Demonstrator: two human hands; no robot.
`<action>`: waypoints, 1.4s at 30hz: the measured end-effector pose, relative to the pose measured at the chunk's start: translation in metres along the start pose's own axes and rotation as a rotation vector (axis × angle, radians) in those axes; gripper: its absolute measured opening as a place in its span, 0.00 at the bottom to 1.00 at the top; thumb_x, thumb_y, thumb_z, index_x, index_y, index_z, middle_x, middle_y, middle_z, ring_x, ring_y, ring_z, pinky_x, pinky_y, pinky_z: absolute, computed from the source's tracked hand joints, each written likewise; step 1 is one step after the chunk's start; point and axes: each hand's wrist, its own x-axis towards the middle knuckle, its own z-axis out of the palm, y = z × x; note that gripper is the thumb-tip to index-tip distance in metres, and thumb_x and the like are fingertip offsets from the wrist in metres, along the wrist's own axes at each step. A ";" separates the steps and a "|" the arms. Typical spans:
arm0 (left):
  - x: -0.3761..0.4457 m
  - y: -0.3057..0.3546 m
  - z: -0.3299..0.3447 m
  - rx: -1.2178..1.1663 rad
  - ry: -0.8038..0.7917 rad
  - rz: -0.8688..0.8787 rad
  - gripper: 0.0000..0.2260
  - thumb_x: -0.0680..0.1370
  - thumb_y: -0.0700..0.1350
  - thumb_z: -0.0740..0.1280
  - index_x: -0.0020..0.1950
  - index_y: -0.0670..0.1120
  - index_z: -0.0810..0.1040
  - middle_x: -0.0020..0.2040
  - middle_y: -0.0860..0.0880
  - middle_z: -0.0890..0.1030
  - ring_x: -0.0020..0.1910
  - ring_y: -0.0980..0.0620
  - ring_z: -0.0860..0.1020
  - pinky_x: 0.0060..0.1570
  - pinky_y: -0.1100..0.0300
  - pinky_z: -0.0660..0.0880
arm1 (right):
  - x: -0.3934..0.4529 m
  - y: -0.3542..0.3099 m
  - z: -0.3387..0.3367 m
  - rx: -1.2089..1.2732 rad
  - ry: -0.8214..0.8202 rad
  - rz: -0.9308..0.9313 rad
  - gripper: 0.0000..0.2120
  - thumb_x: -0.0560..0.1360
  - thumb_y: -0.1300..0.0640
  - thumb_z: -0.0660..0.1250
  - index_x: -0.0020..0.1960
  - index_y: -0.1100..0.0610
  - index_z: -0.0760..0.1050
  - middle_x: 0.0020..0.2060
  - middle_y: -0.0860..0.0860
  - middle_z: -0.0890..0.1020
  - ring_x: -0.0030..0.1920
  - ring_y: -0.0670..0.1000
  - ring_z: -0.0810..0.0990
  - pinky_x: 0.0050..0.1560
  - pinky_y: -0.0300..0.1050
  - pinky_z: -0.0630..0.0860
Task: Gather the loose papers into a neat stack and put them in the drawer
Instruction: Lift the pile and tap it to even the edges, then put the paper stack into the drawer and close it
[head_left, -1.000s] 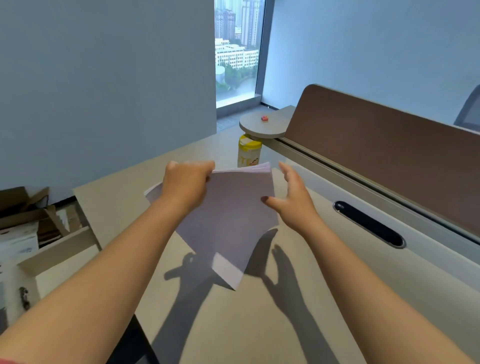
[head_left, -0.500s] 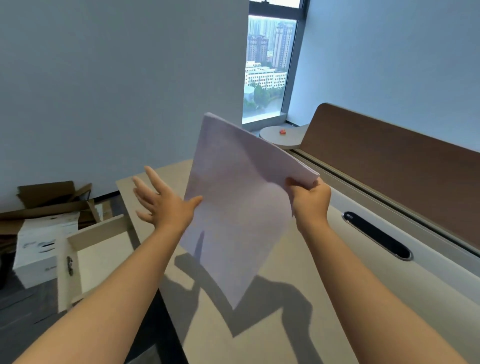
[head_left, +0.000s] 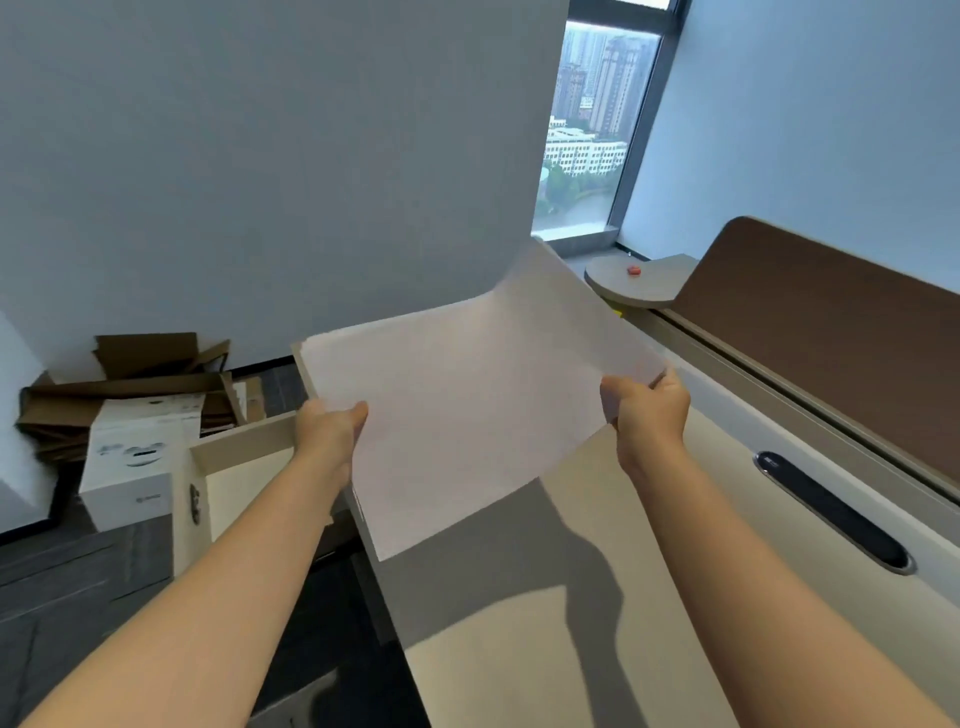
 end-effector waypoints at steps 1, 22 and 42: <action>0.005 0.005 -0.001 0.086 0.026 0.076 0.13 0.76 0.34 0.61 0.61 0.37 0.73 0.57 0.42 0.78 0.58 0.40 0.75 0.50 0.55 0.70 | 0.003 0.004 0.006 -0.083 -0.012 -0.007 0.22 0.69 0.75 0.61 0.60 0.59 0.69 0.50 0.55 0.76 0.49 0.58 0.75 0.41 0.46 0.76; 0.158 0.007 -0.021 0.150 -0.374 0.176 0.21 0.72 0.30 0.65 0.64 0.41 0.70 0.46 0.53 0.77 0.48 0.52 0.75 0.41 0.66 0.75 | 0.083 0.101 0.080 -0.310 -0.093 0.076 0.14 0.68 0.75 0.64 0.41 0.56 0.73 0.36 0.50 0.77 0.39 0.53 0.75 0.36 0.43 0.71; 0.224 -0.006 -0.103 0.349 0.080 -0.045 0.15 0.77 0.34 0.58 0.63 0.42 0.72 0.56 0.43 0.77 0.55 0.41 0.76 0.57 0.53 0.70 | 0.115 0.151 0.208 -0.613 -0.419 0.067 0.09 0.71 0.74 0.51 0.38 0.65 0.67 0.33 0.57 0.70 0.38 0.52 0.67 0.33 0.41 0.62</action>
